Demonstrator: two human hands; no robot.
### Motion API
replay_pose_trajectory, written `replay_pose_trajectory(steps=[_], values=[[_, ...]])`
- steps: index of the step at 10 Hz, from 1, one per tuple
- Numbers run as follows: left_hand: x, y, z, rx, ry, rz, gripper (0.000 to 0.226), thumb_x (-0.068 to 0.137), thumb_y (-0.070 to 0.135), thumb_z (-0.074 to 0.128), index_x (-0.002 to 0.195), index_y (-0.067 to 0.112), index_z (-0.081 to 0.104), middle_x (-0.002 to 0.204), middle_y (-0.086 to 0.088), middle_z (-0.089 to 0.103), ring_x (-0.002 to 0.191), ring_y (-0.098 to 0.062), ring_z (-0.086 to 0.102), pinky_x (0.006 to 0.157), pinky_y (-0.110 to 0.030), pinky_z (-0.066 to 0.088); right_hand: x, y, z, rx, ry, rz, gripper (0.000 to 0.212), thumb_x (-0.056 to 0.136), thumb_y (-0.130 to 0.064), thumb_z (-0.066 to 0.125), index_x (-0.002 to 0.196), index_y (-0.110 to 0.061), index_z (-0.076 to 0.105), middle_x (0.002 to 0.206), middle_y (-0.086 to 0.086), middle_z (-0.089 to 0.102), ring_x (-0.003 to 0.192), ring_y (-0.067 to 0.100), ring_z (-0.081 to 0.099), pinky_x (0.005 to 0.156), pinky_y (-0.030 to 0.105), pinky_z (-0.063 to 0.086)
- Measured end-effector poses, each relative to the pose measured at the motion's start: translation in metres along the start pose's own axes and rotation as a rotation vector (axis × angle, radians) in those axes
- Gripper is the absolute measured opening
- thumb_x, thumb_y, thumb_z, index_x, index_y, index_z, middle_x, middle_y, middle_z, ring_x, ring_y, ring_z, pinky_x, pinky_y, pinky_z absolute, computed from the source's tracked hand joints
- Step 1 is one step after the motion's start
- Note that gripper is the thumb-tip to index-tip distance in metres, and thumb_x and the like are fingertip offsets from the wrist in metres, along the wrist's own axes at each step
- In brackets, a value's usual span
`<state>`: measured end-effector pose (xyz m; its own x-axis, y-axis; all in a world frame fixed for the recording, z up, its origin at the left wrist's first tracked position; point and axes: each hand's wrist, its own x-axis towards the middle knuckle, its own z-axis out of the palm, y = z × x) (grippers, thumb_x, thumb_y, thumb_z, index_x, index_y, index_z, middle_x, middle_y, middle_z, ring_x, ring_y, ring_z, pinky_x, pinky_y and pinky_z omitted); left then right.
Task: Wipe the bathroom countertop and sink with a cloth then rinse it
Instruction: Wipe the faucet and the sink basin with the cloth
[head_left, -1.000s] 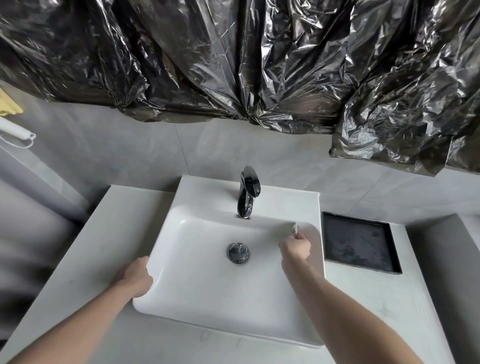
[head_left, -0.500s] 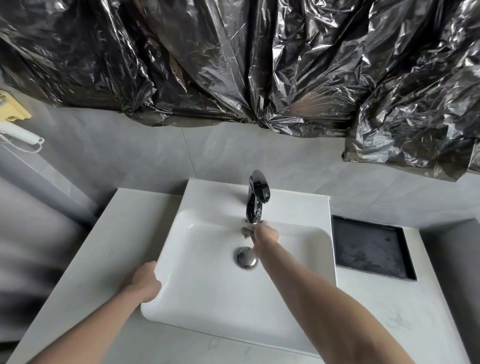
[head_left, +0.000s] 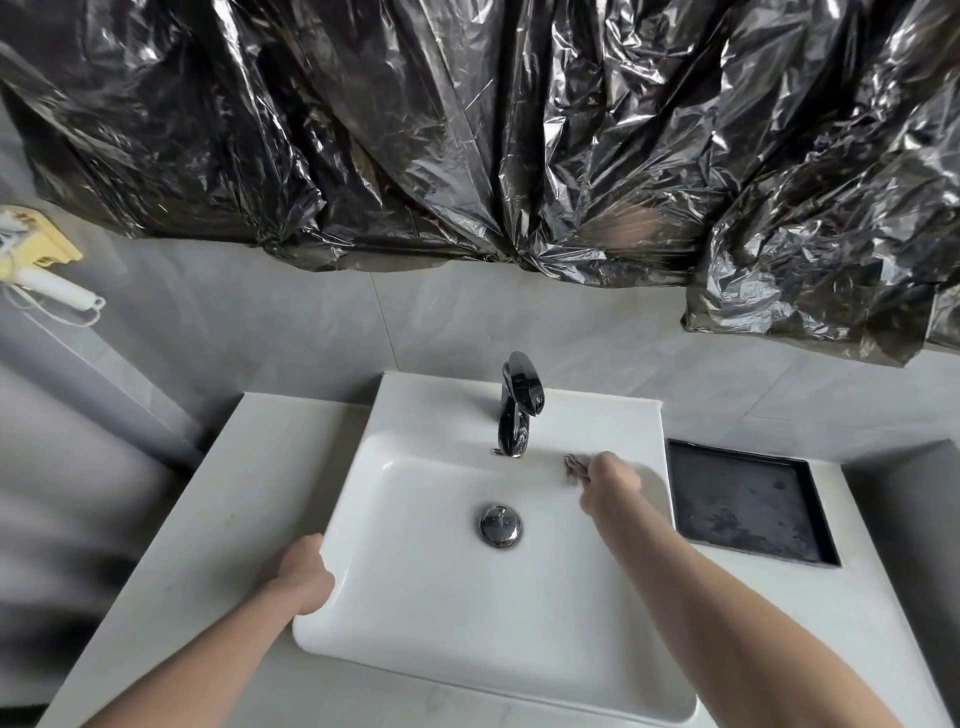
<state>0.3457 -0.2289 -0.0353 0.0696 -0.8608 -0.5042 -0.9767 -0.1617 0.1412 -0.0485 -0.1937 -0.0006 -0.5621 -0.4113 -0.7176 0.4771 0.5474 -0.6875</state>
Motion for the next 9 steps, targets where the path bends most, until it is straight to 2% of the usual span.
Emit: replay_pose_trajectory(steps=[1, 2, 3, 4, 5, 6, 7, 8, 9], values=[[-0.002, 0.001, 0.0, 0.02, 0.022, 0.01, 0.022, 0.078, 0.008, 0.048, 0.093, 0.019, 0.059, 0.098, 0.002, 0.07, 0.086, -0.026, 0.062, 0.068, -0.026, 0.043, 0.041, 0.015, 0.046, 0.162, -0.12, 0.033, 0.018, 0.094, 0.005, 0.043, 0.09, -0.006, 0.057, 0.104, 0.017, 0.06, 0.079, 0.026, 0.062, 0.089, 0.039, 0.06], [-0.004, 0.002, -0.001, 0.03, 0.02, 0.0, 0.012, 0.078, 0.01, 0.047, 0.081, 0.02, 0.05, 0.094, 0.002, 0.068, 0.084, -0.026, 0.059, 0.067, -0.026, 0.042, 0.036, 0.009, 0.059, 0.183, -0.2, 0.072, 0.036, 0.088, 0.013, 0.035, 0.112, 0.015, 0.061, 0.112, 0.029, 0.069, 0.085, 0.033, 0.068, 0.093, 0.041, 0.06], [-0.001, -0.003, 0.0, -0.014, 0.007, -0.005, 0.008, 0.073, 0.017, 0.044, 0.076, 0.023, 0.047, 0.089, 0.005, 0.066, 0.083, -0.025, 0.062, 0.066, -0.027, 0.044, 0.02, 0.002, 0.047, 0.174, -0.219, 0.088, 0.028, 0.092, 0.017, 0.034, 0.097, 0.014, 0.061, 0.1, 0.033, 0.069, 0.087, 0.042, 0.071, 0.074, 0.041, 0.062], [0.0, -0.005, 0.0, -0.022, 0.002, -0.002, 0.008, 0.074, 0.018, 0.045, 0.077, 0.024, 0.049, 0.091, 0.006, 0.067, 0.084, -0.024, 0.063, 0.067, -0.027, 0.047, 0.018, -0.01, 0.021, 0.151, -0.208, -0.031, 0.026, 0.103, 0.002, 0.041, 0.088, 0.006, 0.062, 0.079, 0.027, 0.072, 0.072, 0.04, 0.073, 0.054, 0.033, 0.061], [0.002, -0.006, 0.002, -0.015, 0.011, -0.004, 0.01, 0.073, 0.019, 0.045, 0.08, 0.024, 0.051, 0.092, 0.006, 0.067, 0.085, -0.024, 0.064, 0.072, -0.028, 0.051, 0.015, -0.035, -0.004, 0.031, -0.109, -0.298, 0.035, 0.107, -0.008, 0.042, 0.076, -0.006, 0.059, 0.065, 0.017, 0.066, 0.046, 0.024, 0.066, 0.047, 0.028, 0.055], [0.004, -0.007, 0.004, -0.009, 0.024, -0.008, 0.011, 0.073, 0.019, 0.046, 0.081, 0.023, 0.052, 0.09, 0.007, 0.067, 0.083, -0.023, 0.064, 0.07, -0.028, 0.051, 0.033, -0.042, -0.031, -0.475, 0.124, -0.634, 0.025, 0.097, -0.001, 0.043, 0.093, -0.011, 0.066, 0.086, 0.013, 0.066, 0.076, 0.032, 0.069, 0.066, 0.031, 0.047], [0.008, -0.01, 0.008, -0.004, 0.035, -0.009, 0.022, 0.07, 0.02, 0.044, 0.087, 0.025, 0.056, 0.089, 0.01, 0.068, 0.084, -0.022, 0.065, 0.074, -0.029, 0.055, 0.055, -0.029, -0.037, -0.808, 0.062, -0.819, 0.035, 0.086, 0.006, 0.04, 0.107, -0.008, 0.065, 0.106, 0.011, 0.06, 0.104, 0.041, 0.057, 0.076, 0.027, 0.035], [0.01, -0.011, 0.008, -0.009, 0.028, -0.01, 0.018, 0.069, 0.017, 0.043, 0.082, 0.023, 0.054, 0.084, 0.01, 0.066, 0.082, -0.023, 0.064, 0.073, -0.03, 0.055, 0.078, -0.009, -0.021, -1.114, -0.002, -0.88, 0.056, 0.081, -0.003, 0.037, 0.132, -0.01, 0.059, 0.142, 0.007, 0.049, 0.139, 0.045, 0.034, 0.115, 0.045, 0.034], [0.01, -0.01, 0.008, -0.008, 0.026, -0.006, 0.015, 0.07, 0.014, 0.042, 0.079, 0.022, 0.051, 0.082, 0.009, 0.064, 0.082, -0.023, 0.063, 0.07, -0.029, 0.052, 0.077, -0.002, 0.005, -1.308, -0.004, -0.822, 0.076, 0.087, -0.002, 0.044, 0.16, -0.02, 0.029, 0.17, -0.001, 0.017, 0.157, 0.039, -0.002, 0.127, 0.054, 0.01]])
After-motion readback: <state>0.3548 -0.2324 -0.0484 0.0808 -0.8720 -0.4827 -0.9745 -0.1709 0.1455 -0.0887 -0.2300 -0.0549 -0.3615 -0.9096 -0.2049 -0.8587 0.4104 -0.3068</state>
